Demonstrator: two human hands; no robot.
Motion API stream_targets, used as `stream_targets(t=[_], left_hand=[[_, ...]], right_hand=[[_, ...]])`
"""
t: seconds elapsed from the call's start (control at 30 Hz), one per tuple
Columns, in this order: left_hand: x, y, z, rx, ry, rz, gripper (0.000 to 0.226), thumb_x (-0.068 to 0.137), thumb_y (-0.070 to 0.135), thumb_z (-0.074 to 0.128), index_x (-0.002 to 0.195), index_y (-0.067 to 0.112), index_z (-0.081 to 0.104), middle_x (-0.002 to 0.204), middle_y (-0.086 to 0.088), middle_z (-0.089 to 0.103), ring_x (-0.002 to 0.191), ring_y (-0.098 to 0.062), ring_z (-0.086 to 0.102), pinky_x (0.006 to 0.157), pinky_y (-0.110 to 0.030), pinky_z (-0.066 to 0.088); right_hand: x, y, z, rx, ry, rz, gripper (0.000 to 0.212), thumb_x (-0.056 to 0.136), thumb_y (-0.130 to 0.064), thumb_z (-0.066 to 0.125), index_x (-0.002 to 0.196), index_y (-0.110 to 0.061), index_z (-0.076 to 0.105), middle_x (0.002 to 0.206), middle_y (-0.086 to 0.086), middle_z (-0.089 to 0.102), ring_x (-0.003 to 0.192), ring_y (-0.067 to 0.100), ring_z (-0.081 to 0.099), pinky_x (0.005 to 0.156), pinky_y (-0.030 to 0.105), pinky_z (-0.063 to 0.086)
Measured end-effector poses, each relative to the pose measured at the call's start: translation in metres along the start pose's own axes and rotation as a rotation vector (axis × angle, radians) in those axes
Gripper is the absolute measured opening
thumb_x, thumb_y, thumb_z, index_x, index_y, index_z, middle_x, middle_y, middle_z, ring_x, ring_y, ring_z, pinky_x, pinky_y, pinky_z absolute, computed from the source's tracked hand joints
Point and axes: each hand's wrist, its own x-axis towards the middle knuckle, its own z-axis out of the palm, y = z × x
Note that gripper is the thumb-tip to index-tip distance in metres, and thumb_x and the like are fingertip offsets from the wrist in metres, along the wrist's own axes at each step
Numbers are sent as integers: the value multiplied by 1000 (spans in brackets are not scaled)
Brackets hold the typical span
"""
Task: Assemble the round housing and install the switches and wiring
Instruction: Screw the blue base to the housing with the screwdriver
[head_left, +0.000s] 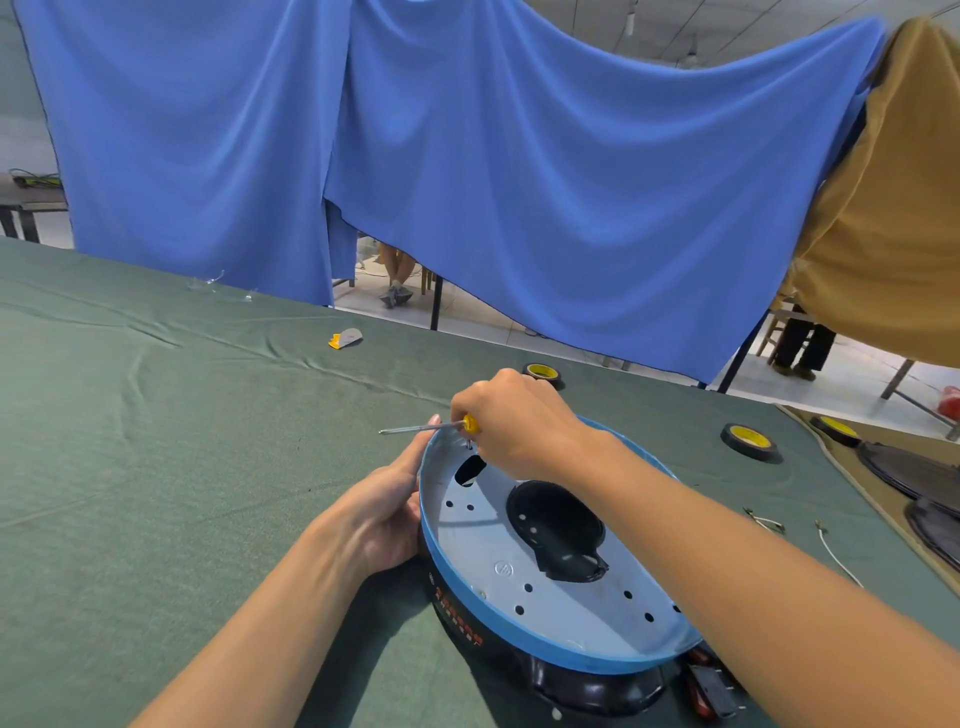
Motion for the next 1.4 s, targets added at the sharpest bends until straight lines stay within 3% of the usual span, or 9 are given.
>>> stream_targets(t=[0.13,0.3,0.5,0.67,0.8,0.9,1.07,1.23,1.4], left_hand=[[-2,1,0,8,-4,3,96,58,57,79,134,2,57,135,-20,58,137,-35,43,117,-50,29],[1,-1,-3,48,6,4,91,71,63,69,136,1,54,145,-23,46,122,-32,42,118,-48,21],[-1,1,-2,76,-23,-19,84,75,68,65,131,5,61,132,-19,61,133,-37,47,116,-49,32],[0,2,-4,92,-16,-29,89,68,67,75,132,6,60,139,-19,55,137,-37,40,116,-49,30],[0,2,-4,111,-22,-17,72,71,62,74,118,8,70,124,-17,66,110,-35,64,101,-46,48],[0,3,-4,103,-8,-14,63,69,59,75,105,7,76,118,-16,69,97,-32,67,96,-45,48],[-1,2,-3,115,45,-7,65,70,58,75,109,6,71,111,-18,69,93,-32,64,95,-45,45],[-2,3,-1,93,56,-11,79,76,63,69,128,4,63,132,-20,60,118,-37,55,112,-49,37],[-3,1,1,80,68,2,64,81,62,64,112,6,69,117,-17,67,92,-32,64,88,-43,49]], right_hand=[[-3,4,1,-13,51,-62,21,87,-6,58,101,-20,68,87,6,67,78,26,58,60,31,41],[0,8,6,96,10,101,11,92,-23,60,97,-15,66,91,8,63,80,29,58,64,35,46],[7,7,6,157,-33,201,29,95,-33,59,73,-17,49,71,3,48,66,24,49,55,30,35],[5,9,6,333,-47,211,20,93,-29,64,85,-11,68,84,8,66,78,27,62,69,40,55],[5,7,5,92,-64,92,17,93,-31,61,96,-14,65,84,6,52,80,31,54,61,35,36],[9,3,7,-2,-53,50,16,93,-28,60,101,-15,63,83,6,46,78,30,52,61,36,34],[9,7,11,126,-122,120,23,94,-36,59,80,-19,50,73,0,44,75,27,52,55,31,32],[10,15,-2,267,-136,67,7,90,-25,66,86,-20,70,85,4,66,81,23,59,67,35,53],[8,13,7,210,-120,92,4,87,-19,68,88,-22,71,89,5,67,82,27,62,69,37,54]])
